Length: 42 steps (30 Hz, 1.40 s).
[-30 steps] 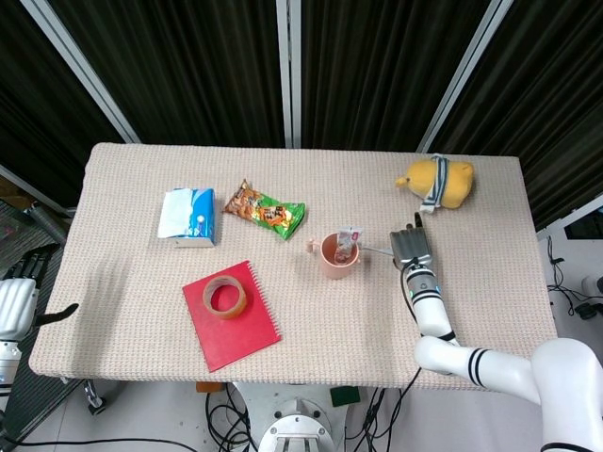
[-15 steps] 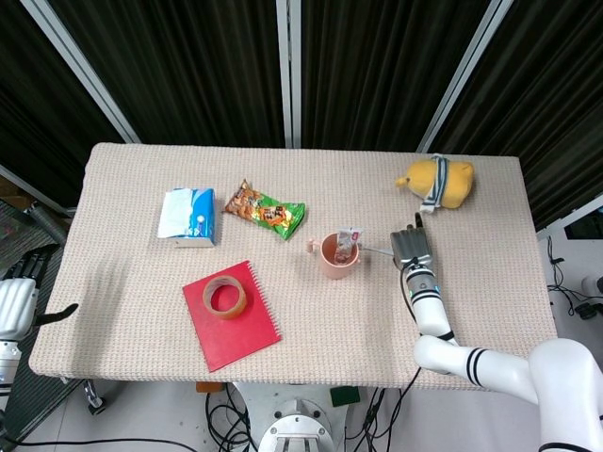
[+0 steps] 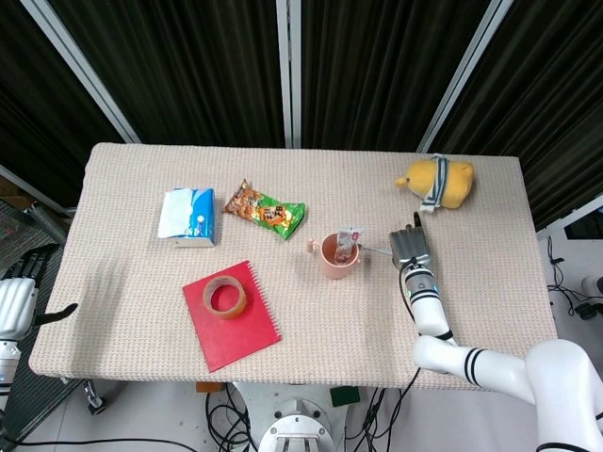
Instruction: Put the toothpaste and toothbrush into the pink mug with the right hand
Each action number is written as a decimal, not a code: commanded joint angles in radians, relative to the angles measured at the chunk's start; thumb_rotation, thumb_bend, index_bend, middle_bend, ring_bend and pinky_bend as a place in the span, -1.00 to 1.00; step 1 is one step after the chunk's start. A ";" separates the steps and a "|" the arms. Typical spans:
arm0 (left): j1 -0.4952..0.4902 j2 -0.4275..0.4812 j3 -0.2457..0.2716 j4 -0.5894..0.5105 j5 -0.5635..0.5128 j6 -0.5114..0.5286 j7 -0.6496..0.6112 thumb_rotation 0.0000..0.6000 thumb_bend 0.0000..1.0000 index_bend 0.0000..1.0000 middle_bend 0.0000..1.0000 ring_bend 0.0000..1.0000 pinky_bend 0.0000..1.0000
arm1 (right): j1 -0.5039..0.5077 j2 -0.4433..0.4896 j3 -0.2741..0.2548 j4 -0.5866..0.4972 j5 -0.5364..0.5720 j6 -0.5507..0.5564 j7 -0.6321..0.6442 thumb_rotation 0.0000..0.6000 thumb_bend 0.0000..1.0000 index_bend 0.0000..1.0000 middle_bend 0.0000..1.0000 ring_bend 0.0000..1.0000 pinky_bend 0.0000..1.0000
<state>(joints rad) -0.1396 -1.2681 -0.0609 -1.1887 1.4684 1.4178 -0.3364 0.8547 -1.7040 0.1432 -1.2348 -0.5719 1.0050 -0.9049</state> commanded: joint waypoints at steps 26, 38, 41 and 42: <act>-0.001 0.005 -0.005 -0.021 -0.002 0.005 0.018 1.00 -0.85 -0.79 -0.79 -0.80 -0.56 | -0.077 0.197 0.014 -0.211 -0.274 0.156 0.143 1.00 0.51 0.28 0.24 -0.38 -0.85; -0.002 0.014 -0.009 -0.056 0.003 0.017 0.047 1.00 -0.85 -0.79 -0.79 -0.80 -0.56 | -0.120 0.370 0.012 -0.305 -0.594 0.345 0.160 1.00 0.51 0.29 0.24 -0.38 -0.85; -0.004 0.014 -0.009 -0.062 0.005 0.018 0.051 1.00 -0.85 -0.79 -0.79 -0.80 -0.56 | -0.119 0.406 0.005 -0.294 -0.674 0.370 0.127 1.00 0.50 0.29 0.24 -0.38 -0.85; -0.005 0.014 -0.010 -0.063 0.005 0.018 0.052 1.00 -0.85 -0.79 -0.79 -0.80 -0.56 | -0.118 0.415 0.001 -0.288 -0.696 0.374 0.116 1.00 0.51 0.29 0.25 -0.38 -0.85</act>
<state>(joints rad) -0.1444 -1.2538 -0.0706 -1.2515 1.4731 1.4355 -0.2844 0.7394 -1.3167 0.1509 -1.5274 -1.2203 1.3570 -0.7627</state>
